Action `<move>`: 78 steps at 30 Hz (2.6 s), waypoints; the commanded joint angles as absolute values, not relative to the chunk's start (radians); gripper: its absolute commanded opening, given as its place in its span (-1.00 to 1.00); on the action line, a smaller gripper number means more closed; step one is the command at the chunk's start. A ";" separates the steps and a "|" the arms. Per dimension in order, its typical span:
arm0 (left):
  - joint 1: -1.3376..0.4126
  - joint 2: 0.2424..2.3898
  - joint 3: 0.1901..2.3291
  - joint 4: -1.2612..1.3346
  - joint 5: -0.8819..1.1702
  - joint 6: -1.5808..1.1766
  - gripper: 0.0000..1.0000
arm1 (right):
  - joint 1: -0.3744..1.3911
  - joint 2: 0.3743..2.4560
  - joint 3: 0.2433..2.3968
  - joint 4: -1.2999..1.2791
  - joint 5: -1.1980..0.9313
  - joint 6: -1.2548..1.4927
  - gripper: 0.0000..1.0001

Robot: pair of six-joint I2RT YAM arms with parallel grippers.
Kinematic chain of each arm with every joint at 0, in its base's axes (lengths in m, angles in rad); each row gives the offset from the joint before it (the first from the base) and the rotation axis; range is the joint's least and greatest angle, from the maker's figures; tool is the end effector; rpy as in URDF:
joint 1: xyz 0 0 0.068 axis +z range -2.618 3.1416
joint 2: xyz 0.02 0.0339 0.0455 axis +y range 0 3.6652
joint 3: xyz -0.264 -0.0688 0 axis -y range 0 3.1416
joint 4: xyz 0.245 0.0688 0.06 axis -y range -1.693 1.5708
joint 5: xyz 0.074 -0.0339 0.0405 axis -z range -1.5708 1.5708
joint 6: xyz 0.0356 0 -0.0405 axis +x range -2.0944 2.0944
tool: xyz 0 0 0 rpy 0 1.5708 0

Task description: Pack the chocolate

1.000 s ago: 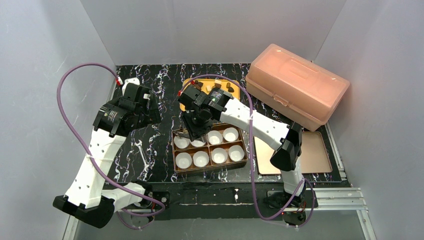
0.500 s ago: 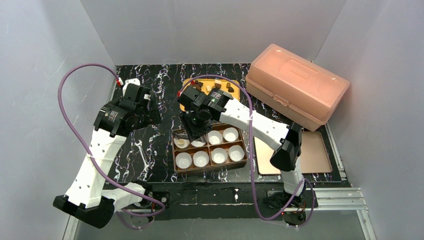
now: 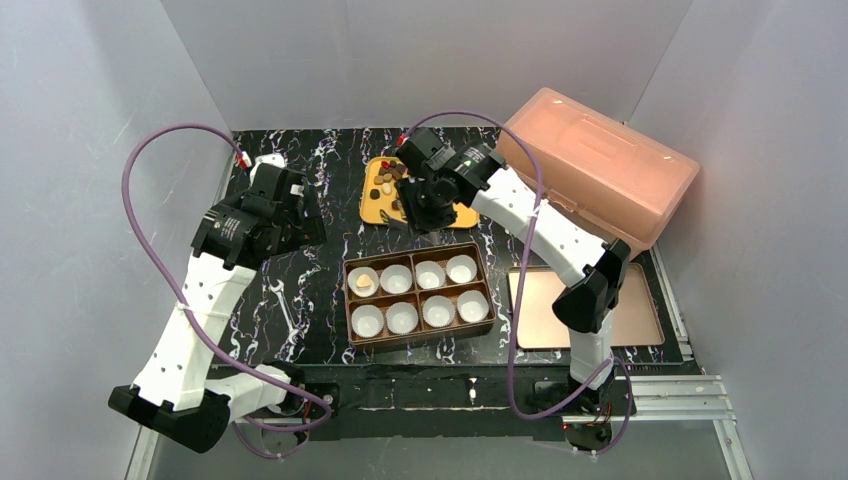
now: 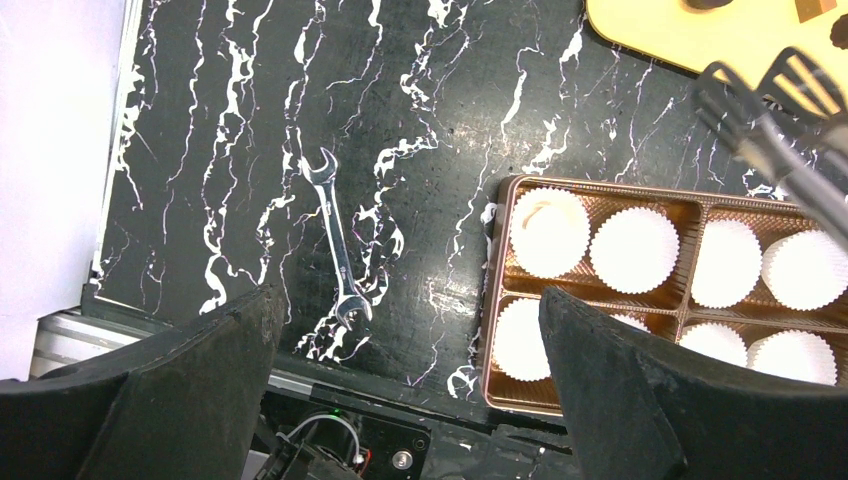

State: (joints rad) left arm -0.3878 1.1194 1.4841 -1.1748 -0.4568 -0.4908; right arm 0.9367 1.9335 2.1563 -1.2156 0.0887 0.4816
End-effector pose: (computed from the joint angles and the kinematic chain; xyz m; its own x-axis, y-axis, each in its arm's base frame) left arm 0.1775 -0.0556 0.4177 -0.6187 -0.2042 -0.7586 -0.2650 0.9633 -0.0432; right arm 0.2390 0.3197 0.3813 -0.7982 -0.3066 -0.5186 -0.4559 0.8701 0.1873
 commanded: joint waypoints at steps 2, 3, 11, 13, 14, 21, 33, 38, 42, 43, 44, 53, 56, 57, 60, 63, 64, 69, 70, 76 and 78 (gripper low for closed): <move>-0.380 1.131 1.505 -1.163 -0.444 -0.482 0.99 | 0.885 1.881 2.143 -1.193 0.125 0.443 -0.04; -0.380 1.133 1.502 -1.160 -0.442 -0.482 0.99 | 0.876 1.885 2.145 -1.190 0.124 0.440 -0.04; -0.380 1.142 1.465 -1.136 -0.409 -0.480 0.99 | 0.829 1.976 2.228 -1.180 0.114 0.422 -0.04; -0.380 1.143 1.456 -1.133 -0.406 -0.479 0.99 | 0.824 2.000 2.238 -1.173 0.109 0.419 -0.04; -0.380 1.141 1.453 -1.132 -0.405 -0.477 0.99 | 0.822 2.010 2.243 -1.167 0.108 0.418 -0.04; -0.380 1.141 1.424 -1.120 -0.389 -0.480 0.99 | 0.805 2.077 2.282 -1.153 0.115 0.412 -0.04; -0.380 1.140 1.406 -1.112 -0.386 -0.482 0.99 | 0.790 2.181 2.344 -1.137 0.126 0.393 -0.03; -0.380 1.137 1.403 -1.111 -0.390 -0.480 0.99 | 0.783 2.213 2.355 -1.124 0.126 0.386 -0.03; -0.380 1.136 1.403 -1.113 -0.389 -0.480 0.99 | 0.778 2.241 2.372 -1.117 0.117 0.384 -0.03; -0.379 1.136 1.403 -1.112 -0.391 -0.479 0.99 | 0.776 2.248 2.377 -1.117 0.118 0.384 -0.03; -0.379 1.135 1.404 -1.113 -0.392 -0.479 0.99 | 0.776 2.254 2.379 -1.116 0.117 0.384 -0.03; -0.377 1.136 1.402 -1.117 -0.393 -0.479 0.99 | 0.769 2.277 2.380 -1.091 0.096 0.386 -0.03; -0.377 1.138 1.403 -1.117 -0.390 -0.479 0.99 | 0.767 2.283 2.374 -1.085 0.093 0.385 -0.04; -0.377 1.138 1.403 -1.117 -0.390 -0.479 0.99 | 0.768 2.283 2.371 -1.086 0.092 0.385 -0.05; -0.377 1.135 1.404 -1.120 -0.391 -0.479 0.99 | 0.768 2.279 2.361 -1.082 0.091 0.388 -0.11; -0.377 1.138 1.404 -1.118 -0.390 -0.479 0.99 | 0.767 2.270 2.342 -1.069 0.095 0.386 -0.19; -0.377 1.140 1.405 -1.118 -0.389 -0.479 0.99 | 0.766 2.270 2.339 -1.067 0.095 0.385 -0.21; -0.377 1.141 1.414 -1.122 -0.393 -0.477 0.99 | 0.767 2.249 2.332 -1.078 0.095 0.384 -0.28; -0.377 1.140 1.414 -1.122 -0.393 -0.477 0.99 | 0.767 2.240 2.332 -1.078 0.096 0.384 -0.29; -0.377 1.154 1.412 -1.112 -0.391 -0.484 0.99 | 0.767 2.123 2.324 -1.114 0.122 0.384 -0.34; -0.376 1.157 1.410 -1.109 -0.391 -0.490 0.99 | 0.767 2.096 2.333 -1.134 0.118 0.378 -0.35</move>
